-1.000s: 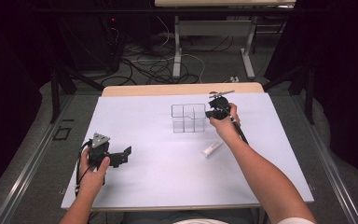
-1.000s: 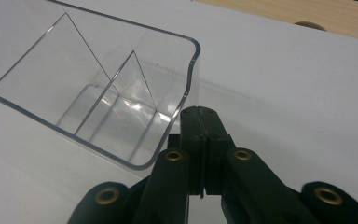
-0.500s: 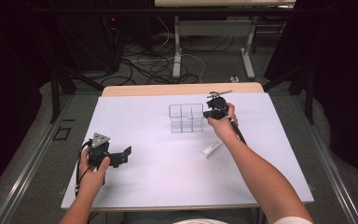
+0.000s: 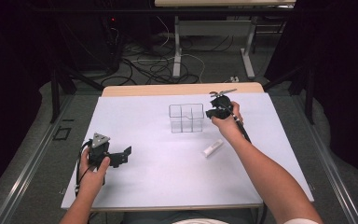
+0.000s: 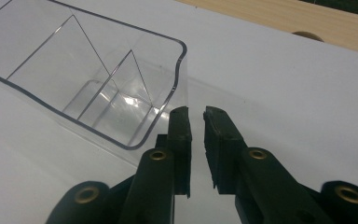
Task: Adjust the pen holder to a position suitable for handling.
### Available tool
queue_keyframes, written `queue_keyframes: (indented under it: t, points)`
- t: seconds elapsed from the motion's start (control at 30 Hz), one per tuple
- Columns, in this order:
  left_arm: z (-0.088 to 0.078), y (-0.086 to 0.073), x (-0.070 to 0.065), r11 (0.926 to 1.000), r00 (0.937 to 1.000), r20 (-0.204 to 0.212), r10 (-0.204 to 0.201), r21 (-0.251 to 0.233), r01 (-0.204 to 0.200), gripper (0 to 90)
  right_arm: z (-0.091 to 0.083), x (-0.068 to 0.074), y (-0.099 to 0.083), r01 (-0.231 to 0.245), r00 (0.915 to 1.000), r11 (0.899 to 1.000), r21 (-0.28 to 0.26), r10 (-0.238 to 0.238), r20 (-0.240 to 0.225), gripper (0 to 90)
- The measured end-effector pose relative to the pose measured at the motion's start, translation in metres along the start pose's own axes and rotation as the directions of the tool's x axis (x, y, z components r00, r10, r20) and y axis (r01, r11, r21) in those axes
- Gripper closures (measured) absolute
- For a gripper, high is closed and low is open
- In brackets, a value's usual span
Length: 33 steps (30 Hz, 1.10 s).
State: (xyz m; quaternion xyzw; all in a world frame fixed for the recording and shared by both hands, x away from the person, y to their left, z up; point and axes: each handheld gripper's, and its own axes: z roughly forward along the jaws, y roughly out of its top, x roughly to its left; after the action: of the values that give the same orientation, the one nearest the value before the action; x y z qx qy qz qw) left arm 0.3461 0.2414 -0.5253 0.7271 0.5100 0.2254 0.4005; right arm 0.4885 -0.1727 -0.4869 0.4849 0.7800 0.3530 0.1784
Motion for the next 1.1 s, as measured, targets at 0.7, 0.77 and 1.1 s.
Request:
queue_keyframes:
  t: [0.7,0.77,1.1]
  points:
    - [-0.001,-0.001,0.000,1.0000,1.0000,-0.003,-0.008,-0.001,0.008,0.1,-0.021,-0.002,-0.003,0.103,0.9913,0.995,0.014,-0.102,-0.083,51.2]
    - [-0.001,-0.001,0.000,0.9999,0.9999,-0.005,-0.010,-0.001,0.010,0.1,-0.022,-0.002,-0.004,0.115,0.9894,0.993,0.007,-0.114,-0.091,48.0]
    - [-0.002,-0.001,0.000,0.9999,0.9999,-0.005,-0.011,0.001,0.011,0.1,-0.037,-0.004,-0.005,0.192,0.9784,0.981,0.021,-0.190,-0.082,40.8]
